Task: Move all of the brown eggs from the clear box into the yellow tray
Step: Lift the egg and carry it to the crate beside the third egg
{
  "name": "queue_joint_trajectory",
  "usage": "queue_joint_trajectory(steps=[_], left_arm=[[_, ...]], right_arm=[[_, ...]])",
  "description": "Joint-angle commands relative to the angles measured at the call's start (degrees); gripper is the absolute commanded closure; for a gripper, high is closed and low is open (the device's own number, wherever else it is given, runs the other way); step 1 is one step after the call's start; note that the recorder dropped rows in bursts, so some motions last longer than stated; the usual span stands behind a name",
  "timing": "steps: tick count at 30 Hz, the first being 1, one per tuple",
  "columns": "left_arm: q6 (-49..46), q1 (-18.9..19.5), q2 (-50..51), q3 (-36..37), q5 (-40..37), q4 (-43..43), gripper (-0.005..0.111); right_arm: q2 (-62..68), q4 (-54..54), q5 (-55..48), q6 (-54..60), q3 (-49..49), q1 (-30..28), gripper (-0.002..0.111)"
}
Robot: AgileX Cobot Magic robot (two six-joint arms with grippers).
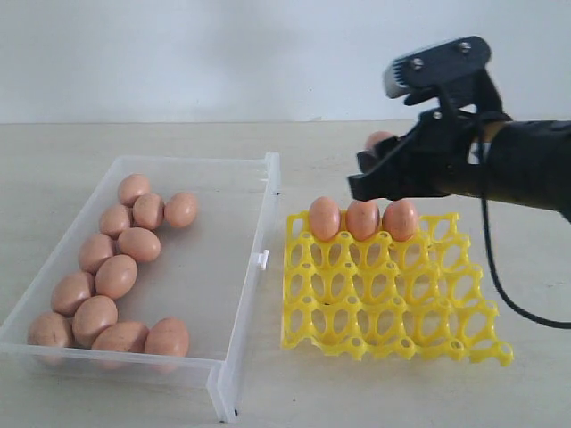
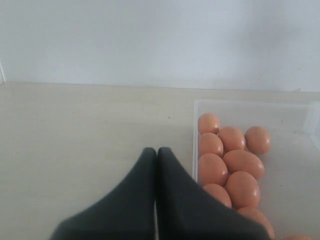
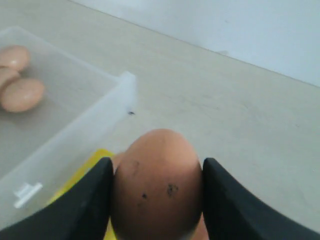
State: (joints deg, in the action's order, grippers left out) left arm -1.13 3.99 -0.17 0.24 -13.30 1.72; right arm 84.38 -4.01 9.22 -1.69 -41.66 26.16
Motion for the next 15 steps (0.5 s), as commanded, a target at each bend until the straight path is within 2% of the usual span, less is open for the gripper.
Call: queue_joint_trajectory(steps=[1, 3, 15], left_arm=[[-0.03, 0.05, 0.17, -0.24, 0.01, 0.31, 0.111], [-0.03, 0.05, 0.17, -0.24, 0.01, 0.31, 0.111], [-0.03, 0.05, 0.17, -0.24, 0.01, 0.31, 0.111]], right_arm=[[-1.06, 1.24, 0.21, 0.72, 2.26, -6.72, 0.106], [-0.71, 1.95, 0.08, 0.72, 2.26, -8.34, 0.106], [7.16, 4.01, 3.81, 1.1, 2.26, -8.46, 0.106]])
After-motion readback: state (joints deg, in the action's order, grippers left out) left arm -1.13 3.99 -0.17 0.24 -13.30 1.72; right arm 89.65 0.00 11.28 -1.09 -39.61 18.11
